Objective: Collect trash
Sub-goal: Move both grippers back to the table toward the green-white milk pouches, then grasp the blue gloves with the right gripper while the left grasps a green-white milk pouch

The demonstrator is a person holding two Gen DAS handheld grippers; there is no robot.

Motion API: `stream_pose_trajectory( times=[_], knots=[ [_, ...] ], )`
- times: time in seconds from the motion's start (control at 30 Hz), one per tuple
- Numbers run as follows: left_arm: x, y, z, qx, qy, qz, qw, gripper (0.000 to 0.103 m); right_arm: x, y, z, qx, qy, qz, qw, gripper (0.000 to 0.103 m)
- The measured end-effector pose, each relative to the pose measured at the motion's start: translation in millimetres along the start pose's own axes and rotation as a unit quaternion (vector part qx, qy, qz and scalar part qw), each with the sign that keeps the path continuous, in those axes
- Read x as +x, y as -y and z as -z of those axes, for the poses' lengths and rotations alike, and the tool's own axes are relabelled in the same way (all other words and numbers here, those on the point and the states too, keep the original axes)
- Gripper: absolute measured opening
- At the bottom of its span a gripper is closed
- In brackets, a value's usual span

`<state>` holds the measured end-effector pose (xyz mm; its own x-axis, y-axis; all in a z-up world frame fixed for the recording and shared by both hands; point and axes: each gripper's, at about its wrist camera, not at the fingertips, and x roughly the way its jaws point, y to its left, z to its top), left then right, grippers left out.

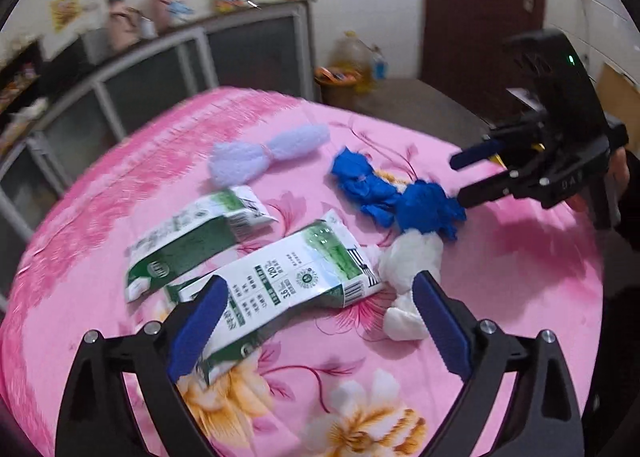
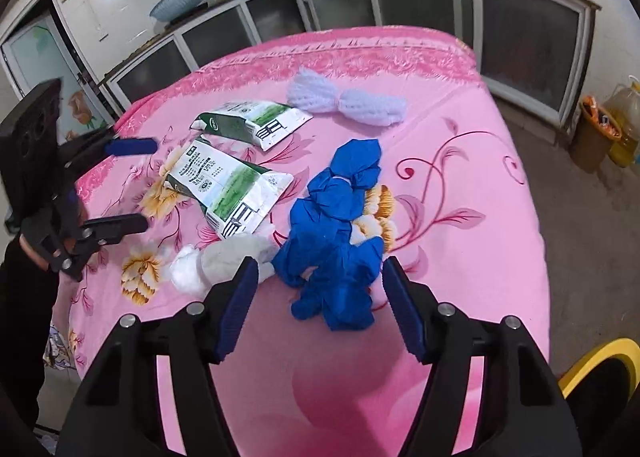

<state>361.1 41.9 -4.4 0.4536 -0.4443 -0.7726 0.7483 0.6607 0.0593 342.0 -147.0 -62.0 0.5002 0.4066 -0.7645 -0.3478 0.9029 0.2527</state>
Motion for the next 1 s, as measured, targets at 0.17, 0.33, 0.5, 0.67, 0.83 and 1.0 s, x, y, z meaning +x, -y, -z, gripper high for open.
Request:
stream_pose_trajectory(
  times=[0.17, 0.33, 0.5, 0.67, 0.83, 1.0],
  knots=[
    [24.4, -22.6, -15.7, 0.044, -0.068, 0.061, 0.9949, 0.09, 11.8, 5.1, -11.9, 0.005, -0.025, -0.018, 1.0, 0.062],
    [46.1, -25.6, -31.1, 0.094, -0.106, 0.066, 0.9877, 0.09, 25.0, 4.3, -22.0, 0.003, -0.042, -0.025, 0.999, 0.062],
    [69.9, -30.1, -33.9, 0.107, -0.14, 0.113, 0.9778, 0.09, 45.7, 6.1, -34.6, -0.002, -0.058, -0.021, 0.998, 0.062],
    [82.7, -35.2, -17.7, 0.089, -0.133, 0.116, 0.9802, 0.088, 67.3, 8.4, -40.1, -0.001, -0.081, -0.01, 0.997, 0.056],
    [70.5, -33.7, -12.6, 0.085, -0.103, 0.096, 0.9864, 0.076, 67.2, 4.9, -39.3, -0.001, -0.081, -0.002, 0.997, 0.01],
    [46.8, -35.0, -10.2, 0.059, -0.08, 0.069, 0.9926, 0.07, 39.8, 0.4, -35.8, 0.007, -0.053, -0.01, 0.999, 0.006]
  ],
)
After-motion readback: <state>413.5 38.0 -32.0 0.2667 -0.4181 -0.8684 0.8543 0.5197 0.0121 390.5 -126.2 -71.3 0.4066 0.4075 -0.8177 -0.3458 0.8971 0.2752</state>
